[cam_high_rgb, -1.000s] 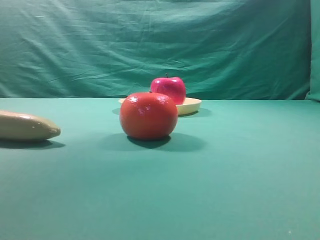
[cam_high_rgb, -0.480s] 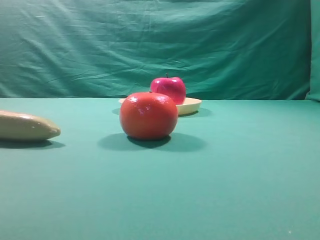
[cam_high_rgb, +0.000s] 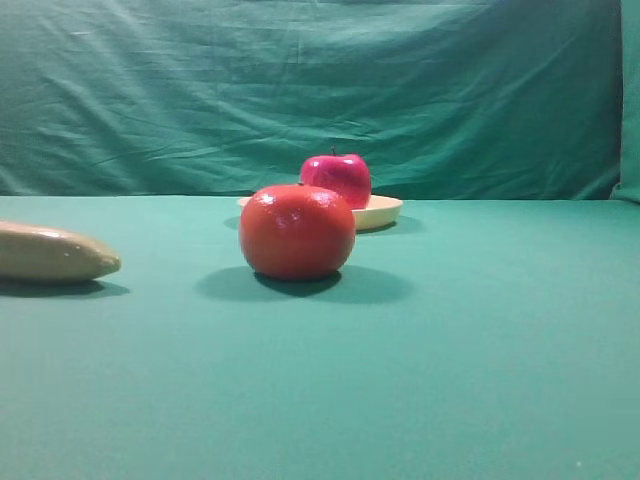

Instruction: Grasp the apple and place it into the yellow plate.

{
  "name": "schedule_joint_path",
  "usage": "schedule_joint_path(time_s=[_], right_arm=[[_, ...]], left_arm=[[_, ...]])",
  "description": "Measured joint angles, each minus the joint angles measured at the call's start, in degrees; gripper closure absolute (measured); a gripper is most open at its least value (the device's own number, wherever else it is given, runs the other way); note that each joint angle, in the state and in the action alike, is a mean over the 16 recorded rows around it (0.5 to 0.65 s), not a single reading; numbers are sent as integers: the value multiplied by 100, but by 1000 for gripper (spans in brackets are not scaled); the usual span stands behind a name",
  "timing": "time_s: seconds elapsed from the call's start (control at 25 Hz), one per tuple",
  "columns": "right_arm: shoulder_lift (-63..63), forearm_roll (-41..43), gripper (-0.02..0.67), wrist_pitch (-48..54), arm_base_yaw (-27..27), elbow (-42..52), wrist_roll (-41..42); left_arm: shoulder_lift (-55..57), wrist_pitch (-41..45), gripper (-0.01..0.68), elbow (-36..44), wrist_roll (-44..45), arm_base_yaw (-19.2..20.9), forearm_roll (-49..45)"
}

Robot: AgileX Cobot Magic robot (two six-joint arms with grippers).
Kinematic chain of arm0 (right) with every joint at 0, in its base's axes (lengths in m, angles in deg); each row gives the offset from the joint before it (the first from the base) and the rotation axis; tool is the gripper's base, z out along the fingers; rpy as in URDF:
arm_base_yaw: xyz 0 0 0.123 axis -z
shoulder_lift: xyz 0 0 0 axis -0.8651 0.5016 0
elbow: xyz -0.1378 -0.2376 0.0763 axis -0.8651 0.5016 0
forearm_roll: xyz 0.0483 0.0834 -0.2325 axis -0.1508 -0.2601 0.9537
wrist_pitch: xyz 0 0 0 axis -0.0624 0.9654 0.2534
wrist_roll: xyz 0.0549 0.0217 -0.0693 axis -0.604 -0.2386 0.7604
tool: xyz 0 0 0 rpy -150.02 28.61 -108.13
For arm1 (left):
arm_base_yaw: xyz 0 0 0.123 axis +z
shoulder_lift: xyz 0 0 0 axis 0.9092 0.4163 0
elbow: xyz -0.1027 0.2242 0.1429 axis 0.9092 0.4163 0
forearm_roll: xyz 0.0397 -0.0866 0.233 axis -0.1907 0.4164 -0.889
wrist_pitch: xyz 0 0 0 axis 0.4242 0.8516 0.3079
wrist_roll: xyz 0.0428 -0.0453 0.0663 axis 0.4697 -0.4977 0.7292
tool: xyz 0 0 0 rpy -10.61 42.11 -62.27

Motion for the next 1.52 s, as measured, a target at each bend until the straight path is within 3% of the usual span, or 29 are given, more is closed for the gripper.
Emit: schedule_joint_path(time_s=[0.68,1.12,1.52], right_arm=[[-759,228,649,587,128,331,-7],[-1694,168,649,400,1067,616,93],[-3006,72,649,-924,1795,2401,347]], left_arm=[[0,0,516,0,0,0,0],[0,0,516,0,0,0,0],[0,0,516,0,0,0,0]])
